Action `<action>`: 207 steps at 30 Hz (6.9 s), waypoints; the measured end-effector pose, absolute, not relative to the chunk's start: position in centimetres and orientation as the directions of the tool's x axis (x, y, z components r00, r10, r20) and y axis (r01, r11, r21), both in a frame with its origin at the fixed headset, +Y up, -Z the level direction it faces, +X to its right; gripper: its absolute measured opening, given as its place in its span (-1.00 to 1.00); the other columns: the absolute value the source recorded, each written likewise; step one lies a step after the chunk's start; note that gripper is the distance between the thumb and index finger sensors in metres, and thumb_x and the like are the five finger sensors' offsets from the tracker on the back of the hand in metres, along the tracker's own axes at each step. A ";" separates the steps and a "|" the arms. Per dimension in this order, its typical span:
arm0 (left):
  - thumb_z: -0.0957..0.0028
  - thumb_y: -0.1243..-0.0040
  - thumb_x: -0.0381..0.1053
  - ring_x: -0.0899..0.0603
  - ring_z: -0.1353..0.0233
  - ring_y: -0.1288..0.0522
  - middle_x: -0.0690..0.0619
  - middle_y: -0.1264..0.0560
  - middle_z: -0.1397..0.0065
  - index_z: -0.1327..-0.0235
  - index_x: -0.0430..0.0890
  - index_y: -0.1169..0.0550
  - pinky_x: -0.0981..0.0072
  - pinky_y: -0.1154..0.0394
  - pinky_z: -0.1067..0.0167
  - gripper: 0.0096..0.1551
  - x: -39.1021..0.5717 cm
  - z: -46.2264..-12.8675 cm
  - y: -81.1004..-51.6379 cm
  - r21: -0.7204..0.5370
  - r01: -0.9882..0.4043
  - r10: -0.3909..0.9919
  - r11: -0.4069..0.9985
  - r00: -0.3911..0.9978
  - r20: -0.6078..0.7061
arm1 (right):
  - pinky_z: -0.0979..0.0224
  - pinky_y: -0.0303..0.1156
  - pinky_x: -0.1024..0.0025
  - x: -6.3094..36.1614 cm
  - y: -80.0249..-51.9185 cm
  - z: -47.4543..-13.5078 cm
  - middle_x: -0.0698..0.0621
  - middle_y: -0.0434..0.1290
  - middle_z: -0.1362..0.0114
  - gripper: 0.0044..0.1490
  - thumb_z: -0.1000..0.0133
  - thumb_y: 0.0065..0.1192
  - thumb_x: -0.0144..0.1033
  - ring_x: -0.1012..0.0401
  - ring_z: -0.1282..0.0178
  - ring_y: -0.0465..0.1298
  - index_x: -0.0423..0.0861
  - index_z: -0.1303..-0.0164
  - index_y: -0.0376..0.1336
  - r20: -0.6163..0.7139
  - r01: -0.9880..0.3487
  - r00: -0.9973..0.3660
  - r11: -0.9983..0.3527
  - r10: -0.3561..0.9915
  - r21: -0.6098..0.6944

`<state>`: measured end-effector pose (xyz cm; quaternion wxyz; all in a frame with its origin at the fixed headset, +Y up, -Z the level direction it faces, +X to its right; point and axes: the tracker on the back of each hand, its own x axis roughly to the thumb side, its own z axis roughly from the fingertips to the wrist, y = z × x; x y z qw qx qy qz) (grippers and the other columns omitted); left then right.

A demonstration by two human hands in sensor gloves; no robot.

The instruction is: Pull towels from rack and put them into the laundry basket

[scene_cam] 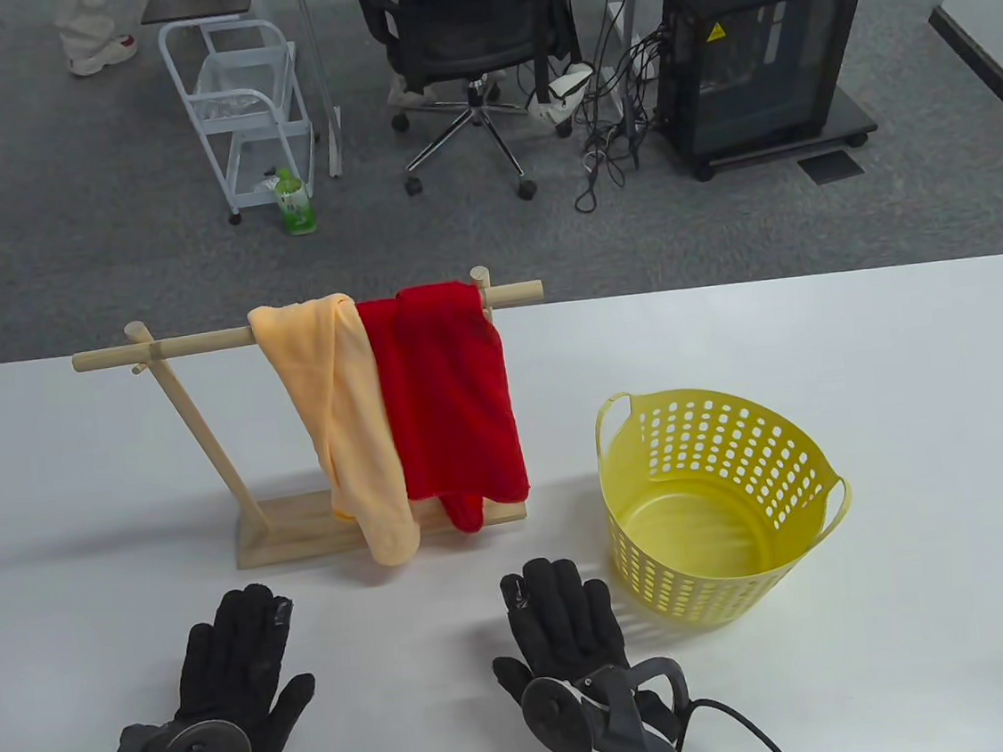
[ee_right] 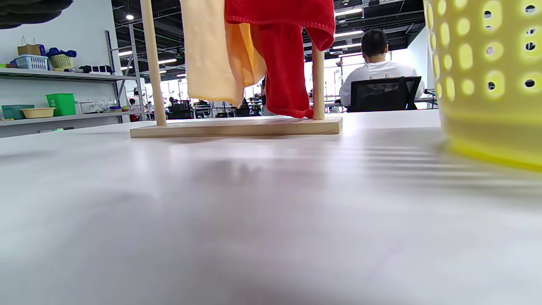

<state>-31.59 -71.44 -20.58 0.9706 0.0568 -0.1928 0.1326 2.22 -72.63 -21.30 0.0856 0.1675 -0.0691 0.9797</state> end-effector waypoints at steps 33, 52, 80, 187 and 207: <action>-0.37 0.25 0.39 -0.14 -0.86 0.37 0.07 0.30 -0.93 -0.90 0.04 0.13 -0.10 0.47 -0.71 -0.06 -33.1 -24.4 -62.4 0.299 -0.423 0.318 0.856 0.885 0.341 | -0.71 -0.36 -0.04 2.8 -71.8 -20.4 -0.12 -0.39 -0.78 -0.02 -0.29 -0.25 0.14 -0.10 -0.76 -0.29 -0.10 -0.81 -0.30 0.326 -0.200 -0.934 -0.969 0.144 -0.145; -0.35 0.24 0.42 -0.02 -0.85 0.51 0.23 0.42 -0.90 -0.82 0.25 0.24 0.00 0.61 -0.70 -0.10 -34.8 -32.2 -55.6 0.451 -0.526 0.499 0.721 0.846 0.188 | -0.71 -0.36 -0.04 2.9 -71.7 -20.5 -0.13 -0.39 -0.79 0.00 -0.29 -0.23 0.16 -0.10 -0.76 -0.28 -0.11 -0.82 -0.29 0.315 -0.188 -0.938 -0.976 0.146 -0.107; -0.42 0.40 0.32 0.02 -0.90 0.34 0.22 0.10 -0.92 -0.82 0.08 -0.18 -0.03 0.64 -0.69 -0.27 -32.0 -35.5 -52.9 0.510 -0.465 0.484 0.724 0.869 0.104 | -0.71 -0.37 -0.04 3.1 -71.5 -20.6 -0.13 -0.38 -0.79 0.00 -0.29 -0.22 0.17 -0.11 -0.76 -0.28 -0.11 -0.82 -0.29 0.305 -0.206 -0.936 -0.977 0.178 -0.062; -0.43 0.46 0.32 0.01 -0.86 0.43 0.21 0.21 -0.88 -0.77 0.09 -0.09 -0.09 0.61 -0.69 -0.31 -31.6 -35.4 -53.7 0.532 -0.461 0.472 0.710 0.873 0.127 | -0.77 0.04 -0.06 -9.3 -44.4 -30.7 0.16 0.48 -0.52 -0.46 -0.24 0.21 0.02 0.13 -0.62 0.40 0.26 -0.45 0.36 0.372 -0.479 -0.875 -0.666 0.310 -0.572; -0.43 0.47 0.33 0.01 -0.86 0.43 0.21 0.22 -0.88 -0.77 0.09 -0.08 -0.09 0.60 -0.69 -0.31 -31.6 -35.4 -53.8 0.532 -0.460 0.472 0.711 0.873 0.124 | -0.76 0.08 -0.04 -7.4 -42.3 -26.6 0.16 0.52 -0.45 -0.46 -0.23 0.21 0.01 0.14 -0.56 0.46 0.24 -0.45 0.36 0.453 -0.518 -0.849 -0.599 0.273 -0.611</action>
